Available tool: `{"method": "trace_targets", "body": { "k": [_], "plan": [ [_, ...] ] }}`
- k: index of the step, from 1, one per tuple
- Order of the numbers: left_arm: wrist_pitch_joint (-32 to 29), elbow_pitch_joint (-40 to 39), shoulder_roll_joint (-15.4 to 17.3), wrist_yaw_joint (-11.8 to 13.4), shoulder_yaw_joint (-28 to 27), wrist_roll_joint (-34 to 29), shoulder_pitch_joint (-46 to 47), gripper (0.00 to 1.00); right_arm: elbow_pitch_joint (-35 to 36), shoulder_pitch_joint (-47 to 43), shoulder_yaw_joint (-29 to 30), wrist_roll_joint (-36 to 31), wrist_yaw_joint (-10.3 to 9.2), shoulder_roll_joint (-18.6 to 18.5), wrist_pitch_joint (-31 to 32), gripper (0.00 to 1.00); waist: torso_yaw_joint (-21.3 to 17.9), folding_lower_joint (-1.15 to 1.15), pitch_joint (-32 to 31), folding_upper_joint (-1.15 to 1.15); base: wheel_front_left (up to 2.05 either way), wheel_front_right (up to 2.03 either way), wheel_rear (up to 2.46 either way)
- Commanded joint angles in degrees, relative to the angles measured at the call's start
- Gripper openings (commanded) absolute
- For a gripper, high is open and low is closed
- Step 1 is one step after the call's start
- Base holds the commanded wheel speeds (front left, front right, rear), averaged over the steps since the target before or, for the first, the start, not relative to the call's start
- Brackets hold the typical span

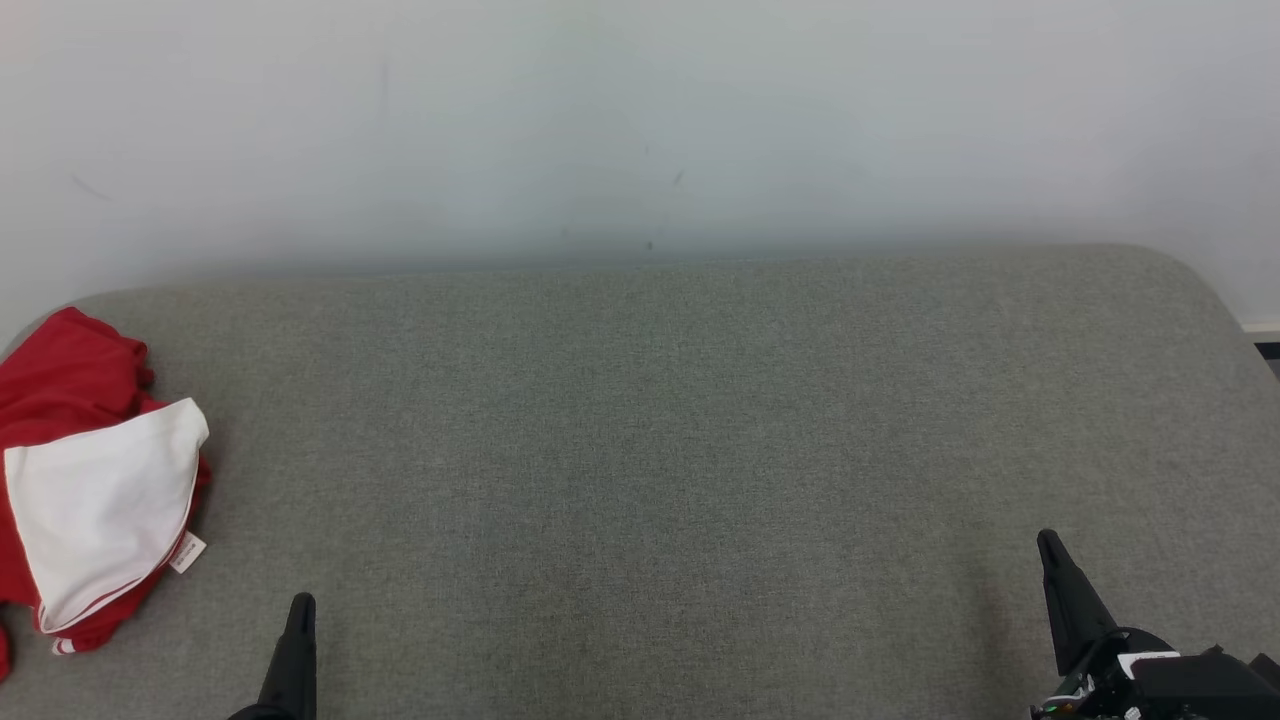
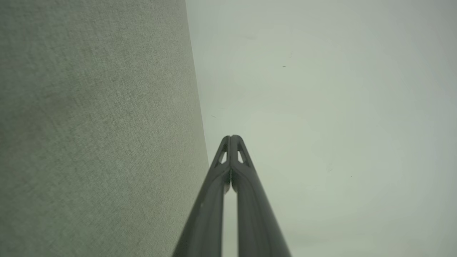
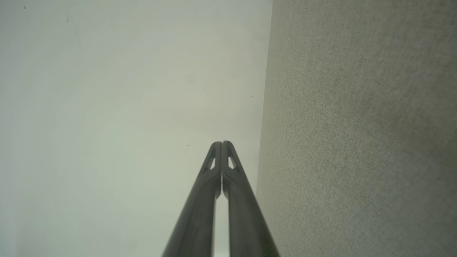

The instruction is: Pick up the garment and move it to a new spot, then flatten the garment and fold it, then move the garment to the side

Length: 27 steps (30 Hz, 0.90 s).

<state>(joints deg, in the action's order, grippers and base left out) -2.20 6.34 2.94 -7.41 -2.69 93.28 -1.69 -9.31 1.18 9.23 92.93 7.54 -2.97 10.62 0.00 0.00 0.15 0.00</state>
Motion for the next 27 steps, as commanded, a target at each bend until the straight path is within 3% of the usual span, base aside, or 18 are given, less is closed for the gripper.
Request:
{"method": "trace_targets", "body": {
  "k": [1, 27],
  "plan": [
    [-0.1, -0.2, -0.1, -0.2, -0.1, -0.3, 0.7, 0.00, -0.1, 0.3, 0.0, -0.2, -0.13, 0.2, 0.1, 0.00, 0.0, 0.00, 0.0, 0.00, 0.00, 0.00, 0.00],
    [-0.1, -0.2, -0.1, -0.2, -0.1, -0.3, 0.7, 0.00, -0.1, 0.3, 0.0, -0.2, -0.13, 0.2, 0.1, 0.00, 0.0, 0.00, 0.0, 0.00, 0.00, 0.00, 0.00]
  ]
}}
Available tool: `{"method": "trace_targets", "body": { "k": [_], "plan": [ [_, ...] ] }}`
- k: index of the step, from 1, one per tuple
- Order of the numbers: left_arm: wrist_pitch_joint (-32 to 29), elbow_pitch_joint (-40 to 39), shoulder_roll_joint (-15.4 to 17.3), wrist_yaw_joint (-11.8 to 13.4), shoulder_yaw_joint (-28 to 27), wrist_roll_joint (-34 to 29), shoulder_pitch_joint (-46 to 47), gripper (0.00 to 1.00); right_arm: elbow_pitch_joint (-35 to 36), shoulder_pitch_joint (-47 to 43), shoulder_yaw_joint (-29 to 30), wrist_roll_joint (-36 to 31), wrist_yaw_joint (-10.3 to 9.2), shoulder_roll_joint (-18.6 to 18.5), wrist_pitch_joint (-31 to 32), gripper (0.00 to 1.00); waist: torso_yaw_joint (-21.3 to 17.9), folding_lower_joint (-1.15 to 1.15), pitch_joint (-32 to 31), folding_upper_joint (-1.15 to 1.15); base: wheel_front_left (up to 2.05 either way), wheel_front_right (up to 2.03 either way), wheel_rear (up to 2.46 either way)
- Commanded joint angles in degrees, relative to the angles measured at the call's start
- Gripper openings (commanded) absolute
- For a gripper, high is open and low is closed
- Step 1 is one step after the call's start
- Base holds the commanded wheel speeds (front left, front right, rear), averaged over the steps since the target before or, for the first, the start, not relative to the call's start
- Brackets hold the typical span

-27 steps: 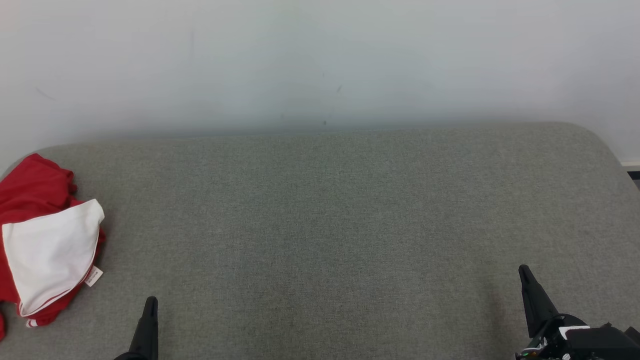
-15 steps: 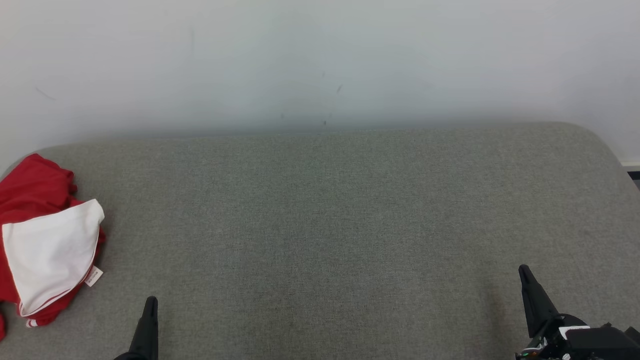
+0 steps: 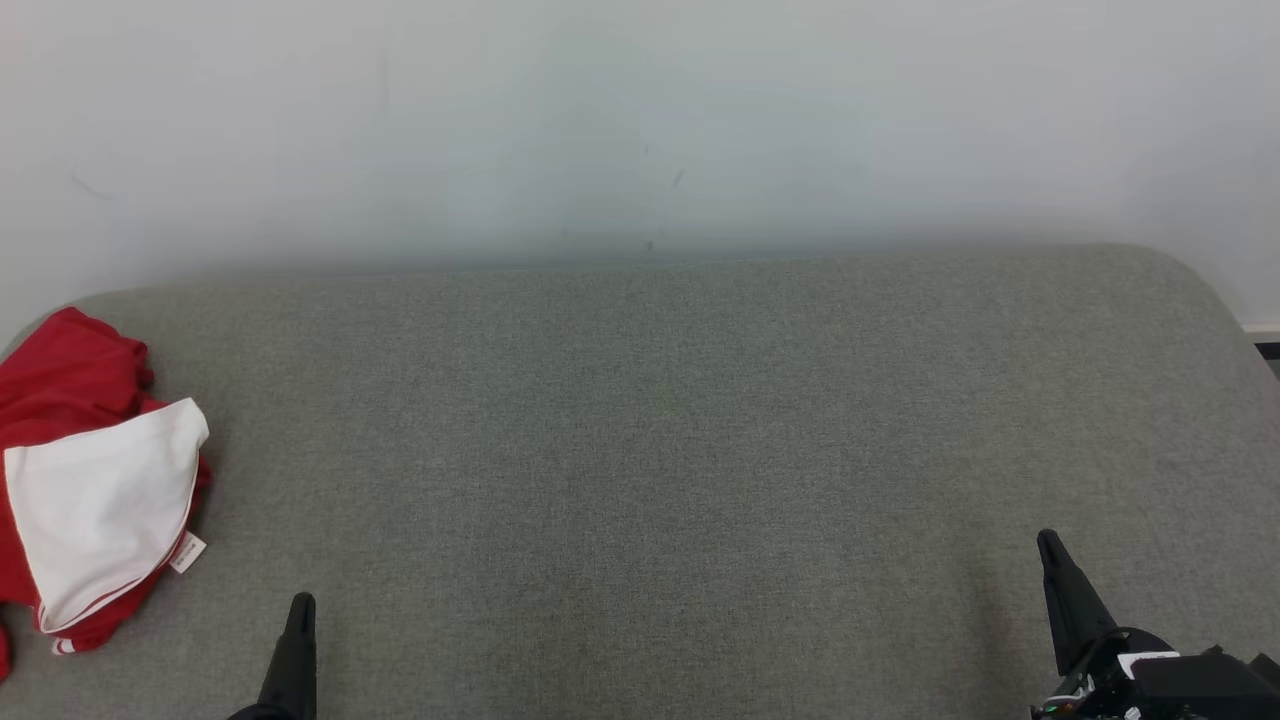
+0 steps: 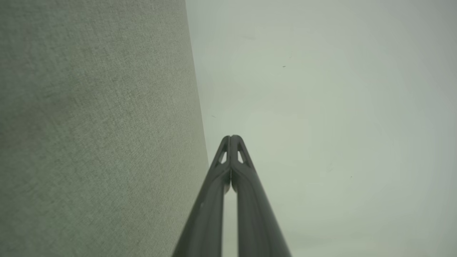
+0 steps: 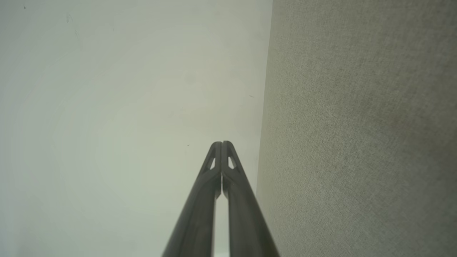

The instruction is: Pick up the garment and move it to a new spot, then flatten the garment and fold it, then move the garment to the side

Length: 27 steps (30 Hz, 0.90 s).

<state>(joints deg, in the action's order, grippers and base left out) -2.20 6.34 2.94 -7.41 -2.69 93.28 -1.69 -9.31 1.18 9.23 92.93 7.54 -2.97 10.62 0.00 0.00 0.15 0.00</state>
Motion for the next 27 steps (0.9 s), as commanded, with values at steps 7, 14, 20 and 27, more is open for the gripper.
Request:
{"method": "trace_targets", "body": {
  "k": [7, 14, 20, 27],
  "plan": [
    [-0.1, -0.2, -0.1, -0.2, -0.1, -0.3, 0.7, 0.00, -0.1, 0.3, 0.0, -0.2, -0.13, 0.2, 0.1, 0.00, 0.0, 0.00, 0.0, 0.00, 0.00, 0.00, 0.00],
    [-0.1, -0.2, -0.1, -0.2, -0.1, -0.3, 0.7, 0.00, -0.1, 0.3, 0.0, -0.2, -0.13, 0.2, 0.1, 0.00, 0.0, 0.00, 0.0, 0.00, 0.00, 0.00, 0.00],
    [-0.1, -0.2, -0.1, -0.2, -0.1, -0.3, 0.7, 0.00, -0.1, 0.3, 0.0, -0.2, -0.13, 0.2, 0.1, 0.00, 0.0, 0.00, 0.0, 0.00, 0.00, 0.00, 0.00],
    [0.0, 0.1, 0.0, 0.0, 0.0, 0.0, 0.0, 1.00, -0.1, 0.0, 0.0, 0.0, 0.00, 0.0, 0.0, 1.00, 0.0, 0.00, 0.0, 0.00, 0.00, 0.00, 0.00]
  ]
}}
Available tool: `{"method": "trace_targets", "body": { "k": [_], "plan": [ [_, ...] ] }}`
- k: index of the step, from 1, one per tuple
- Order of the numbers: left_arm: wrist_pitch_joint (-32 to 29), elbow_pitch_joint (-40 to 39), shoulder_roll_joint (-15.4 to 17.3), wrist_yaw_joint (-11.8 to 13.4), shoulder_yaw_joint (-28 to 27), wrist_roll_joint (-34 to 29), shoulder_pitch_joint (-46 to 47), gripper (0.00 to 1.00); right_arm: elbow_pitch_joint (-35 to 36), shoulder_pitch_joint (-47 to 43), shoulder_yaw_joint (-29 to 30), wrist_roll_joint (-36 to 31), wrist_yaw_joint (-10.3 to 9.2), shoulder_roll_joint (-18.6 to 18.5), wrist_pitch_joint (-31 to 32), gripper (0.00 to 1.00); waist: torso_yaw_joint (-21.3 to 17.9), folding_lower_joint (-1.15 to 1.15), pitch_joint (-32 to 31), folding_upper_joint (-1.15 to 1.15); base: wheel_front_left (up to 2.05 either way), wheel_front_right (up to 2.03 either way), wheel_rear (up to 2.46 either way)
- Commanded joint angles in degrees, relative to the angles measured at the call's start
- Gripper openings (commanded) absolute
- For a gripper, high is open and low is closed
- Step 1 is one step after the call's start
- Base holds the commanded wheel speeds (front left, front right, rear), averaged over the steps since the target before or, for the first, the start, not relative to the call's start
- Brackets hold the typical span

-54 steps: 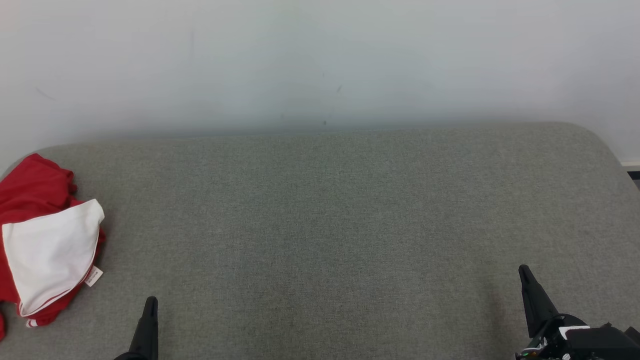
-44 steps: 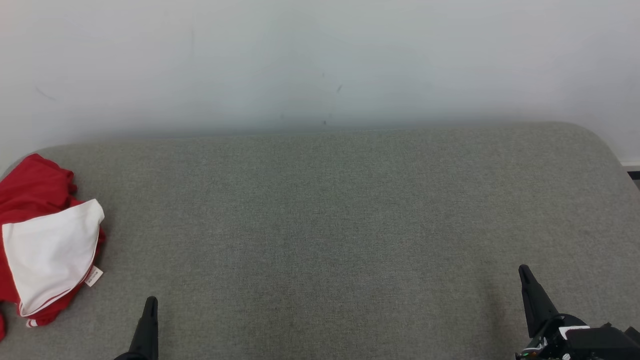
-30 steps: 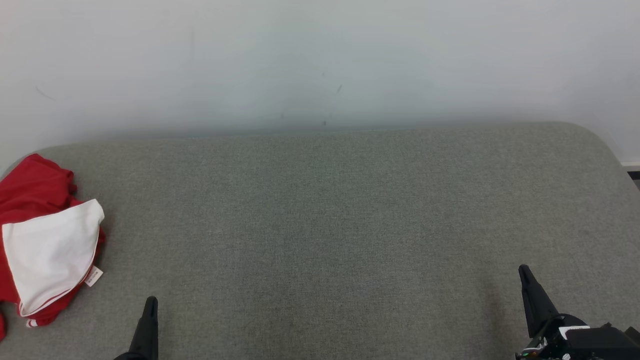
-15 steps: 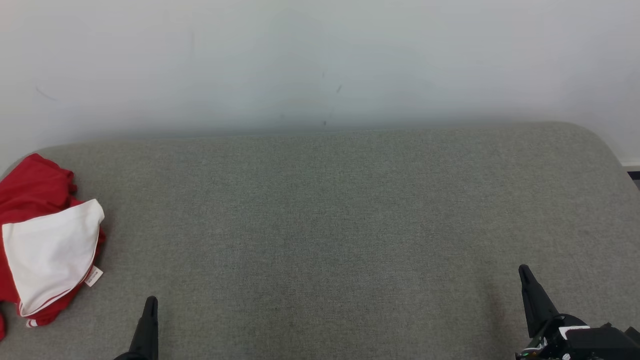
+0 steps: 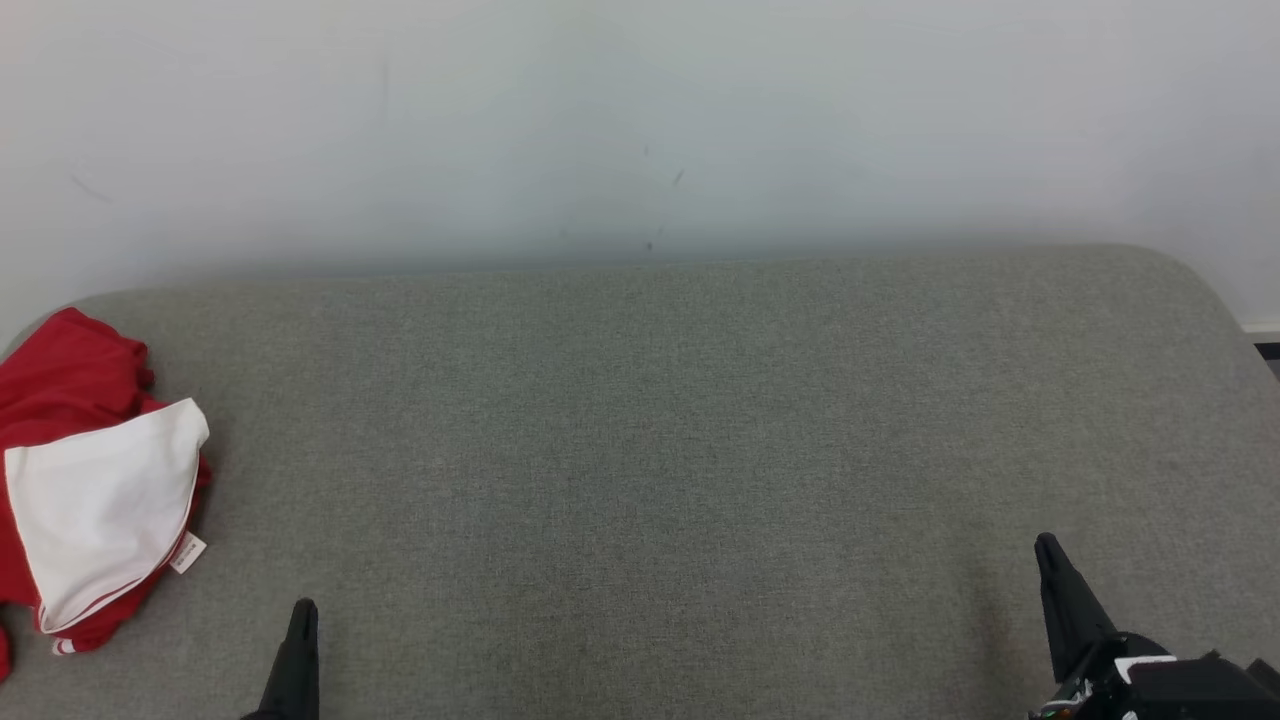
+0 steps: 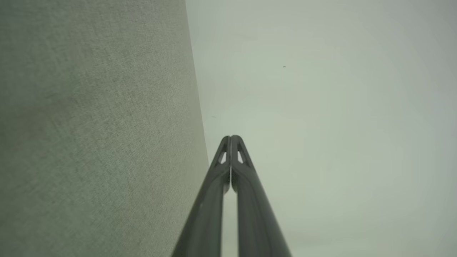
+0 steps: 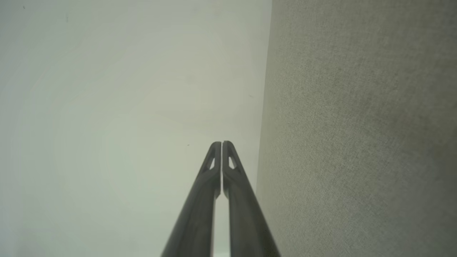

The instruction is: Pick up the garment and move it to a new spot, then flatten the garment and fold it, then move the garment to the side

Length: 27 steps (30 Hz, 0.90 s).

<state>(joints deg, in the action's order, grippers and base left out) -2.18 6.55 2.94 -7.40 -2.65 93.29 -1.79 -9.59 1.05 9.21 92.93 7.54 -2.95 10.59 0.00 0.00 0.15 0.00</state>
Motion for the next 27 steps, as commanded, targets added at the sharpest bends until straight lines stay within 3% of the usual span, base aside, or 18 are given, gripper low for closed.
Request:
{"method": "trace_targets", "body": {
  "k": [1, 17, 27],
  "plan": [
    [0.0, 0.2, 0.0, 0.0, 0.0, 0.0, -0.1, 1.00, -0.2, 0.0, 0.0, 0.0, 0.00, 0.0, 0.0, 1.00, 0.0, 0.00, 0.0, 0.00, 0.00, 0.00, 0.00],
    [3.1, 2.1, -0.1, 0.0, 1.4, -6.4, -1.6, 1.00, 0.1, -2.3, -3.5, -3.5, -0.01, 0.1, -4.5, 1.00, -0.2, 0.00, -1.0, 0.00, 0.00, 0.00, 0.00],
    [5.1, 1.3, -0.1, 1.3, 2.3, -19.1, -2.1, 1.00, 0.0, -3.1, -5.0, -12.4, -0.02, 0.1, -7.5, 1.00, -0.3, 0.00, -1.7, 0.00, 0.00, 0.00, 0.00]
  ]
}}
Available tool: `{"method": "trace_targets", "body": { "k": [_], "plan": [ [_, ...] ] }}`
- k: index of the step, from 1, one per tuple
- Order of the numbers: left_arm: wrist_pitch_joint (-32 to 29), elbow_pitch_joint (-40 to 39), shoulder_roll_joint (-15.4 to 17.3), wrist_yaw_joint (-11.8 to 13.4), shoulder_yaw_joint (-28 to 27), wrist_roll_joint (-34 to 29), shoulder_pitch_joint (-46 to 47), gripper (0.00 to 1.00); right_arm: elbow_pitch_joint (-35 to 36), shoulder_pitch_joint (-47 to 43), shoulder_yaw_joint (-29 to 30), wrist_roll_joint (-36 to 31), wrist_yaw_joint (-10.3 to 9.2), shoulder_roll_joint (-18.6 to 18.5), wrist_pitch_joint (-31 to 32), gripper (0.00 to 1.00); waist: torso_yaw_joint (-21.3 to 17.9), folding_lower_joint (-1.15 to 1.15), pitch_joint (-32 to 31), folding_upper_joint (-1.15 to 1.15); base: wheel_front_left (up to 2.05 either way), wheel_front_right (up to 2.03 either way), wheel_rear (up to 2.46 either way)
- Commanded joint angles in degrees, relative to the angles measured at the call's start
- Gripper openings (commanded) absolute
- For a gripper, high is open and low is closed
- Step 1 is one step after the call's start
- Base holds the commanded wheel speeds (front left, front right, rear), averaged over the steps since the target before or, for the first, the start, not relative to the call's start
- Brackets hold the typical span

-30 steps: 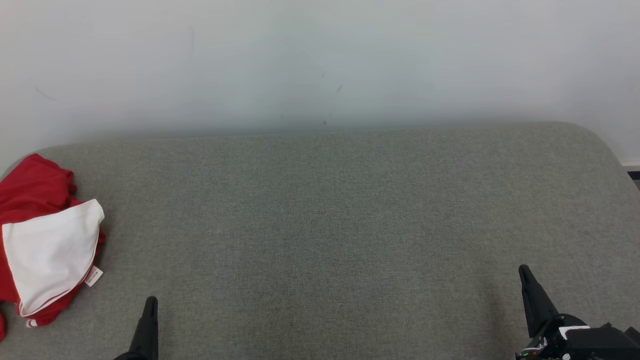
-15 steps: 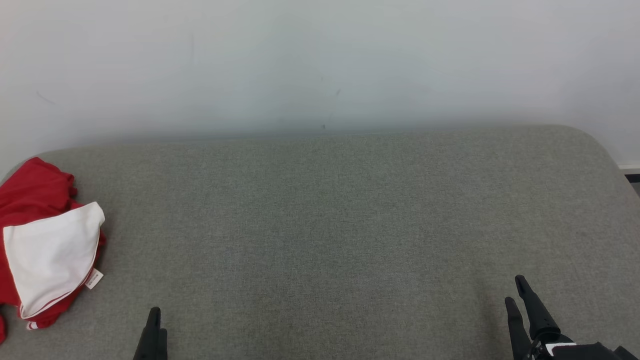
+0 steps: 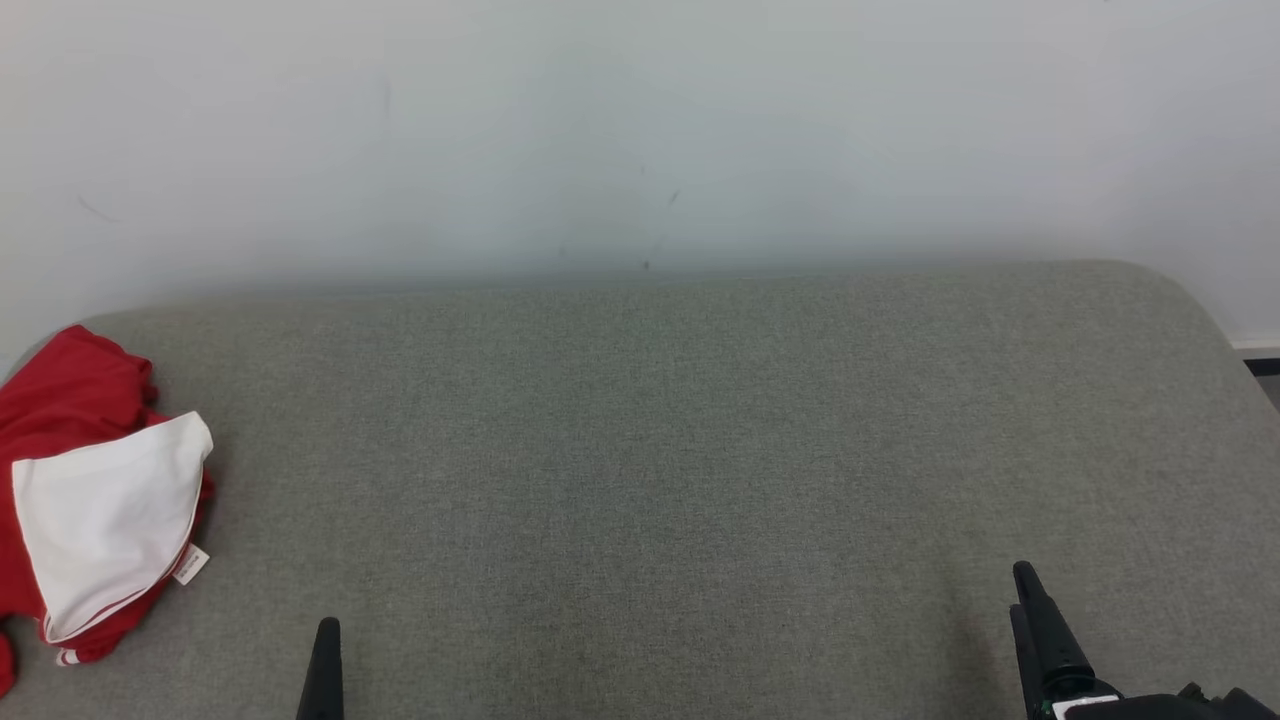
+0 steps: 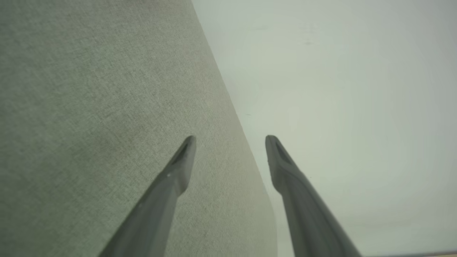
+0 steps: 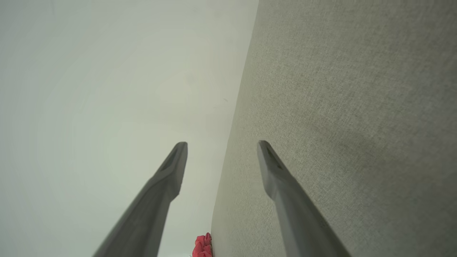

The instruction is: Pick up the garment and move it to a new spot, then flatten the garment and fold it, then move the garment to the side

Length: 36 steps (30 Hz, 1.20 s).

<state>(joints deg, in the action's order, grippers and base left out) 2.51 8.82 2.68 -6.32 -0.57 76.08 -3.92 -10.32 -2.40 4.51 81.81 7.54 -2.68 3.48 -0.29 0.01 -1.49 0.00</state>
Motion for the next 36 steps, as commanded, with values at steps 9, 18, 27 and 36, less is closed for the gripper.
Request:
{"method": "trace_targets", "body": {
  "k": [9, 18, 27, 36],
  "plan": [
    [2.0, -0.8, 0.2, 2.6, 2.2, -15.5, -0.1, 1.00, 0.3, -0.1, -2.4, -13.3, -0.02, -0.2, -2.8, 1.00, 0.0, -0.01, -0.7, 0.00, 0.00, 0.00, 0.00],
    [3.5, 0.4, 0.6, 5.2, 3.8, -27.1, -0.3, 1.00, -0.3, -0.7, -3.9, -25.6, -0.03, -0.2, -5.0, 1.00, -0.2, -0.01, -1.3, 0.00, 0.00, 0.00, 0.00],
    [4.9, 1.3, 2.5, 7.9, 5.9, -36.1, 0.2, 1.00, -1.0, -1.1, -4.4, -34.1, -0.04, -0.2, -7.1, 1.00, -0.3, -0.01, -2.0, 0.00, 0.00, 0.00, 0.00],
    [6.2, 1.6, 4.7, 9.2, 7.9, -42.4, -0.1, 1.00, -1.6, -1.5, -5.2, -42.5, -0.05, -0.2, -8.9, 1.00, -0.2, -0.01, -2.7, 0.00, 0.00, 0.00, 0.00]
  ]
}}
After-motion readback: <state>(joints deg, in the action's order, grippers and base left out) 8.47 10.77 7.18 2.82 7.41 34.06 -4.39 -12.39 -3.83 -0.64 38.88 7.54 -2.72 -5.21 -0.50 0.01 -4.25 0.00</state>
